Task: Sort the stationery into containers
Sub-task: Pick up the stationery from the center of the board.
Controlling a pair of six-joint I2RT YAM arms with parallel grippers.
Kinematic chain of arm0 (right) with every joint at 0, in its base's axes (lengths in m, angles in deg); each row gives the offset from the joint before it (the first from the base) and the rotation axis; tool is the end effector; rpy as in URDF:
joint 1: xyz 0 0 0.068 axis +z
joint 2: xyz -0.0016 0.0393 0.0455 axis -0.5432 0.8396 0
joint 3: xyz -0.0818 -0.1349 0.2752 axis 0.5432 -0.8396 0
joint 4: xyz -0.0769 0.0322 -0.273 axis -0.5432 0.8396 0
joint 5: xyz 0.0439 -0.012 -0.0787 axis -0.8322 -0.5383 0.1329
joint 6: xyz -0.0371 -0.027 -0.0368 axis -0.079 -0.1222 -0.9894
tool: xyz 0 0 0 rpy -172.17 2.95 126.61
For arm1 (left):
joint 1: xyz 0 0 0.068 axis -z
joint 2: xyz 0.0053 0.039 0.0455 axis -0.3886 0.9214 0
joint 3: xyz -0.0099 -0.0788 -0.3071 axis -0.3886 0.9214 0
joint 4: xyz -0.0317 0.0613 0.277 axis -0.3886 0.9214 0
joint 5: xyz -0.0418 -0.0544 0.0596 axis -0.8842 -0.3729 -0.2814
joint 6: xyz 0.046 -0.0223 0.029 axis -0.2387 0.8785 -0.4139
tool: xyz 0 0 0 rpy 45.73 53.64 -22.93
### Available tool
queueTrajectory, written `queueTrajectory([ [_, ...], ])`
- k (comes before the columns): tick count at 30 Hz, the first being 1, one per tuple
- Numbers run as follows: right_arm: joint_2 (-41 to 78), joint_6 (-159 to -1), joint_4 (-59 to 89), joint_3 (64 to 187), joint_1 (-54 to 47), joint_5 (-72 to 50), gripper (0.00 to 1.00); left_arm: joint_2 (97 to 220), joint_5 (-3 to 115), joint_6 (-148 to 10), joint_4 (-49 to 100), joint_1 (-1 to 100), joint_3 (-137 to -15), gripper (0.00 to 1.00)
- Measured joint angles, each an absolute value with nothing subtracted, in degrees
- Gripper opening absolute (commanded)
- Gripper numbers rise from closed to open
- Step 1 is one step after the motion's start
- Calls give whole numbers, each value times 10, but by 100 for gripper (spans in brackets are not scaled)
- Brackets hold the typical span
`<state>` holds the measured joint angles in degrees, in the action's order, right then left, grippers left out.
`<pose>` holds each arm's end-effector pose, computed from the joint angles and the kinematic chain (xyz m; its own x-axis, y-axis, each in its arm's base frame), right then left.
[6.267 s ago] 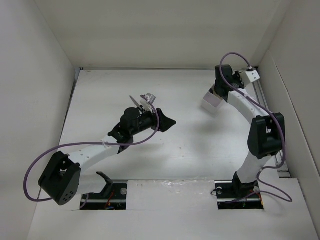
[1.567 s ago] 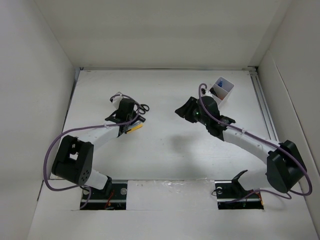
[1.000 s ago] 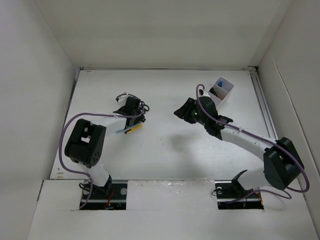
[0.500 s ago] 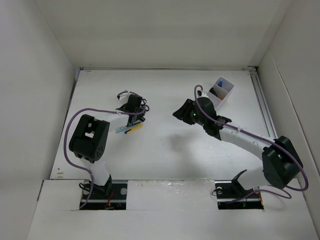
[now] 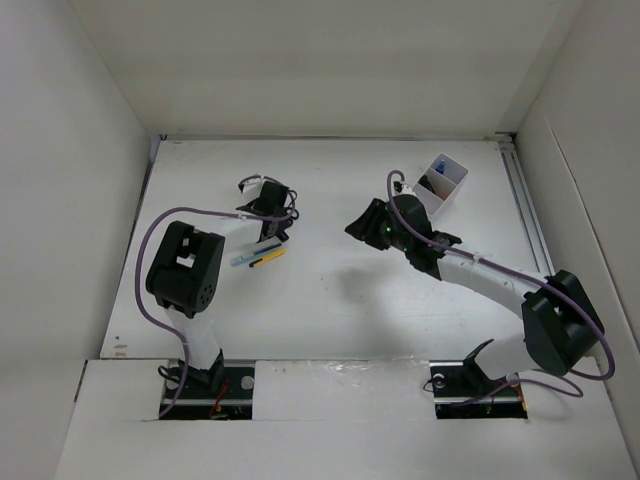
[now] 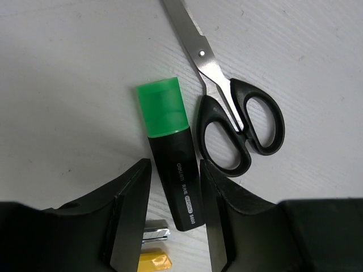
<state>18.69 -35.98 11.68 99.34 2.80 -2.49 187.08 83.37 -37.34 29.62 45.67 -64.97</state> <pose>0.2747 0.1965 0.2729 -0.6894 0.4580 -0.5613 -0.0603 0.7358 0.6745 0.3880 -0.1481 0.1893 -0.5875 -0.4511 -0.6718 -0.3316 0.8915 -0.3087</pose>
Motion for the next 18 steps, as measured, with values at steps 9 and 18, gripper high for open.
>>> queueTrajectory([
  [9, 186, -360, 124, 993, 21, -24, 46, 1869, 839, -382, 298, 458, -646, 14],
  [18, 177, -358, 127, 993, 11, -26, 46, 1839, 824, -400, 268, 458, -602, 18],
])
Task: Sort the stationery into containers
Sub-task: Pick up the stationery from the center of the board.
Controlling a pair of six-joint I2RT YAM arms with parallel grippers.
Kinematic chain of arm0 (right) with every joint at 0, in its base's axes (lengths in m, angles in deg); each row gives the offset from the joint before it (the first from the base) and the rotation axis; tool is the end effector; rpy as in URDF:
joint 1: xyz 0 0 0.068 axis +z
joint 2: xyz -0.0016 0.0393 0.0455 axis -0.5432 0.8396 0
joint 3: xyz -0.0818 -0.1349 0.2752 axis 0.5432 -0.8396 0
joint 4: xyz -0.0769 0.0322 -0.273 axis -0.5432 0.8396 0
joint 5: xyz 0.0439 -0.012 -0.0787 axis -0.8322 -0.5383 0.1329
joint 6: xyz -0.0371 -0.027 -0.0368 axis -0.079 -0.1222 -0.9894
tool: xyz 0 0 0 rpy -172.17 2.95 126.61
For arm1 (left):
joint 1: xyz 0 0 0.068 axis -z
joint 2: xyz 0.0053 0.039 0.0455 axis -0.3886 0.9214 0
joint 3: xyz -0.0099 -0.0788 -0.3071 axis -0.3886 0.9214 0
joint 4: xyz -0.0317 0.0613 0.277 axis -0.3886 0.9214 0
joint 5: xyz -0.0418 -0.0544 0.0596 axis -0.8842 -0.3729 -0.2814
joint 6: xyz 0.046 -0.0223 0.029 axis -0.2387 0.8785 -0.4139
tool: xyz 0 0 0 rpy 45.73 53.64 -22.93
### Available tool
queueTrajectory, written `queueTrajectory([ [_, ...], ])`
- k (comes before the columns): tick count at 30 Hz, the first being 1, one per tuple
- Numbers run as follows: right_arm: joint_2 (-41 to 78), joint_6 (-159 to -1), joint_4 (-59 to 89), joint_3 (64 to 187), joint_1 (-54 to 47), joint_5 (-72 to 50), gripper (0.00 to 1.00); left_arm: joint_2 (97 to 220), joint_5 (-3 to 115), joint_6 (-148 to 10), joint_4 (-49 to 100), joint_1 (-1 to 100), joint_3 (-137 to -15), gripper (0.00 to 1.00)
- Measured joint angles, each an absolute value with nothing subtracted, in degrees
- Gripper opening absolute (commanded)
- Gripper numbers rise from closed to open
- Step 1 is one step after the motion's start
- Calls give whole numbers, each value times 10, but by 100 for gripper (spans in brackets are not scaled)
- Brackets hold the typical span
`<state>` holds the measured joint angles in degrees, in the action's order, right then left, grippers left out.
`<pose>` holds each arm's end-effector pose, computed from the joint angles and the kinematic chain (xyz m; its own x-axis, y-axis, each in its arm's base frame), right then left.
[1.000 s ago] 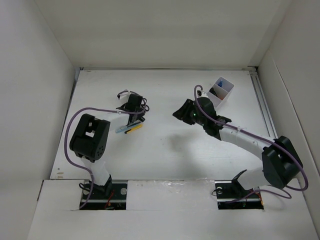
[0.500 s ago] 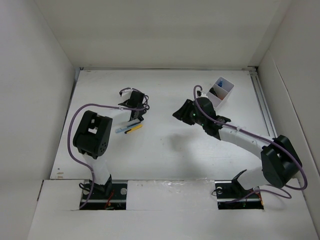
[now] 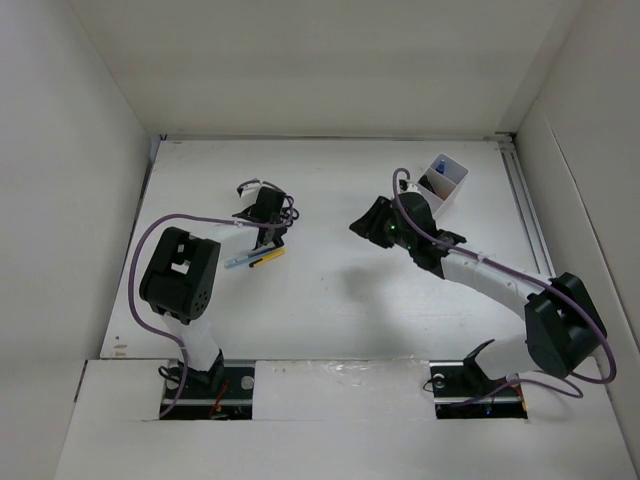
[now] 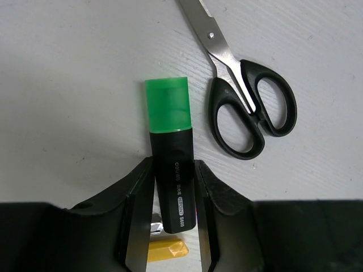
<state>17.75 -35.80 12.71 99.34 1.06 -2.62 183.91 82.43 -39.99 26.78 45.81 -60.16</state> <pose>0.2775 0.1861 0.2763 -0.6773 0.4797 -0.5578 -0.0360 0.7357 0.6763 0.3698 -0.1423 0.1879 -0.5979 -0.4139 -0.6865 -0.2870 0.9101 -0.2988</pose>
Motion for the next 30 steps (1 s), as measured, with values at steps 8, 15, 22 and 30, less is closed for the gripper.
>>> queueTrajectory([
  [8, 177, -358, 127, 993, 9, -37, 46, 1839, 821, -404, 267, 458, -602, 23],
  [15, 174, -358, 128, 993, 9, -41, 50, 1838, 819, -408, 267, 458, -602, 0],
  [22, 173, -359, 128, 993, 9, -50, 53, 1778, 797, -407, 260, 458, -560, 0],
  [30, 146, -360, 126, 993, 9, -60, 57, 1645, 753, -409, 202, 458, -508, 0],
])
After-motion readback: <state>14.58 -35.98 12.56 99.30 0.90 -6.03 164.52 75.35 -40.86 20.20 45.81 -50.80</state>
